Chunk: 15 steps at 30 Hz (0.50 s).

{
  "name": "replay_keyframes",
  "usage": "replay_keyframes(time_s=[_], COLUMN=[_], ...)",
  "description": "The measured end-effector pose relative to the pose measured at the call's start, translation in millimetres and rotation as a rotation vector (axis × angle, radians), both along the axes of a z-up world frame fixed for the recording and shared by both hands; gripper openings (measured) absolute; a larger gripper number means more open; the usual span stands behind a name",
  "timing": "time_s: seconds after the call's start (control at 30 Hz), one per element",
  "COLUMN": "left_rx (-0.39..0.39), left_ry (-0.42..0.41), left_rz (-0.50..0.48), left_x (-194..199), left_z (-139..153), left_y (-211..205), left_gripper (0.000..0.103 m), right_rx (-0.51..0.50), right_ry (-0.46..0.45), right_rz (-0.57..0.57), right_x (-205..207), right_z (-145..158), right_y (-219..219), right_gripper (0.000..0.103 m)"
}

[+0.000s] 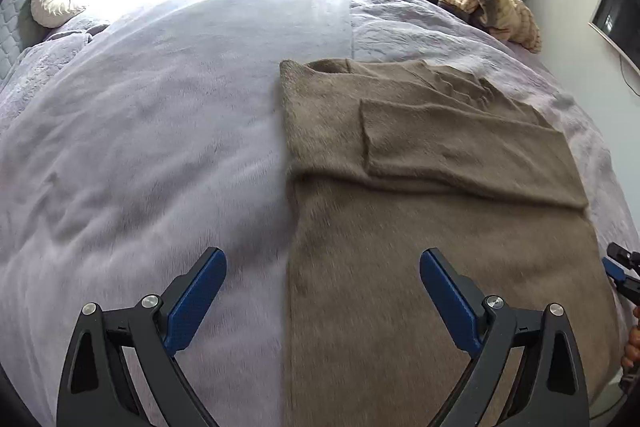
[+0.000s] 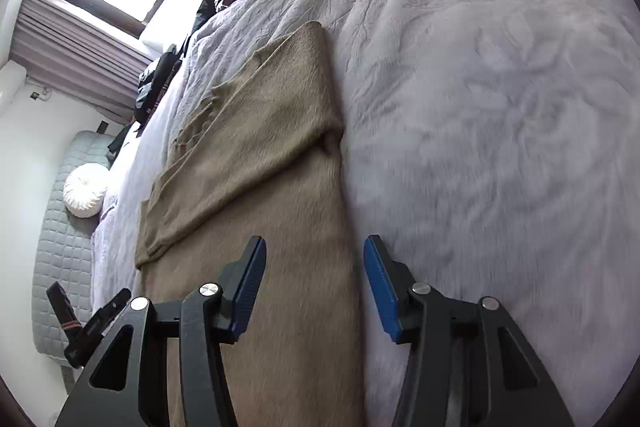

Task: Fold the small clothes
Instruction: 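Open both tools and withdraw them from the folded sweater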

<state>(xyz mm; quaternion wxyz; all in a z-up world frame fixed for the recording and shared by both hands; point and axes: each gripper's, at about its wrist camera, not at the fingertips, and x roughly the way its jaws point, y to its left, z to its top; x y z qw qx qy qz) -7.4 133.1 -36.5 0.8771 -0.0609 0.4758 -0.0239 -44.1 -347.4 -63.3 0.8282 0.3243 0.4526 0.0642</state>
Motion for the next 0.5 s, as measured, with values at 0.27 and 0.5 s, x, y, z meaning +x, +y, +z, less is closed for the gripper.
replay_keyframes(time_s=[0.27, 0.5], left_rx=[-0.045, -0.056], left_ry=[0.043, 0.041], left_rz=[-0.027, -0.042], left_x=[-55.4, -94.0], left_z=[-6.4, -3.9], left_y=[-6.6, -11.8], left_gripper=[0.098, 0.098], right_rx=[0.02, 0.047], right_ry=[-0.029, -0.062], right_rz=[-0.004, -0.028], right_x=[-47.6, -81.1], right_z=[8.8, 19.6], right_y=[14.6, 13.5], right_gripper=[0.063, 0.067])
